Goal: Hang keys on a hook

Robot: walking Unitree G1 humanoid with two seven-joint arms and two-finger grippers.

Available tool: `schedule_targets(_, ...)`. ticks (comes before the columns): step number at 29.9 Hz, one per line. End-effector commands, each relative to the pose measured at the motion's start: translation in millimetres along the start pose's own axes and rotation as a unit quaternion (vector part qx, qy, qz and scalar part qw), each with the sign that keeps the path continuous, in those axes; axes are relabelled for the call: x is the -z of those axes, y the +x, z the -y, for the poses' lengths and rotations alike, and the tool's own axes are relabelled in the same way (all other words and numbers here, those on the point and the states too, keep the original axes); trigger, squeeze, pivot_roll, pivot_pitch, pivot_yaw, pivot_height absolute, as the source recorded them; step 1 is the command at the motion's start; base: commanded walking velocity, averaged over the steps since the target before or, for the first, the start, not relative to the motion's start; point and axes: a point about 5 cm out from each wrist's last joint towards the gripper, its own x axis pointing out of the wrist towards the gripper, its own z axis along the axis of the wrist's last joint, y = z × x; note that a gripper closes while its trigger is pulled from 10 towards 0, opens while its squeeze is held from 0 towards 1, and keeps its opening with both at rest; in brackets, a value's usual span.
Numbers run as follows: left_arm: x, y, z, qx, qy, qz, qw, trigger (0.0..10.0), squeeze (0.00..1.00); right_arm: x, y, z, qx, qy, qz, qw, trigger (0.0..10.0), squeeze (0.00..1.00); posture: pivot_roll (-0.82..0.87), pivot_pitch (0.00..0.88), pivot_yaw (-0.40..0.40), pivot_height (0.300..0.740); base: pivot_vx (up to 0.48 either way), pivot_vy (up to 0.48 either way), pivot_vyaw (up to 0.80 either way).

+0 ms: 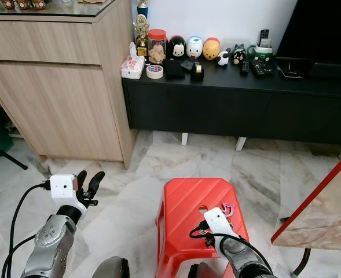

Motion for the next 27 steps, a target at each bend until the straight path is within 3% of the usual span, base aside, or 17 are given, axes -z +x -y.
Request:
schedule_targets(1,-2,1.6,2.9,0.01,0.012,0.0,1.0,10.0,0.0,-2,0.0,1.8,0.005,-0.001,0.001,1.0,10.0,0.0,0.15,0.016,-0.045,0.641,0.0,0.0,0.0)
schedule_targets(8,-2,1.6,3.7,0.011,0.012,0.0,1.0,10.0,0.0,-11,0.2,2.9,0.012,0.01,0.029,0.999,10.0,0.0,0.15,0.024,-0.047,0.641,0.0,0.0,0.0)
schedule_targets(13,0,-1.2,2.5,0.009,0.013,-0.002,1.0,10.0,0.0,-38,-2.4,3.4,0.021,0.071,0.135,0.988,10.0,0.0,0.16,0.03,-0.049,0.641,0.0,0.0,0.0)
schedule_targets(18,3,-4.1,2.1,0.009,0.013,-0.006,1.0,10.0,0.0,-37,-4.9,2.2,0.041,0.069,0.168,0.983,10.0,0.0,0.15,0.035,-0.049,0.641,0.0,0.0,0.0)
schedule_targets(22,5,-5.2,2.8,0.009,0.013,-0.01,1.0,10.0,0.0,-41,-13.7,6.4,0.081,0.104,0.247,0.96,10.0,0.0,0.14,0.039,-0.048,0.641,0.0,0.0,0.0)
schedule_targets(27,5,-4.8,3.4,0.008,0.012,-0.01,1.0,10.0,0.0,-55,-31.2,12.6,0.123,0.141,0.357,0.915,10.0,0.0,0.14,0.041,-0.048,0.641,0.0,0.0,0.0)
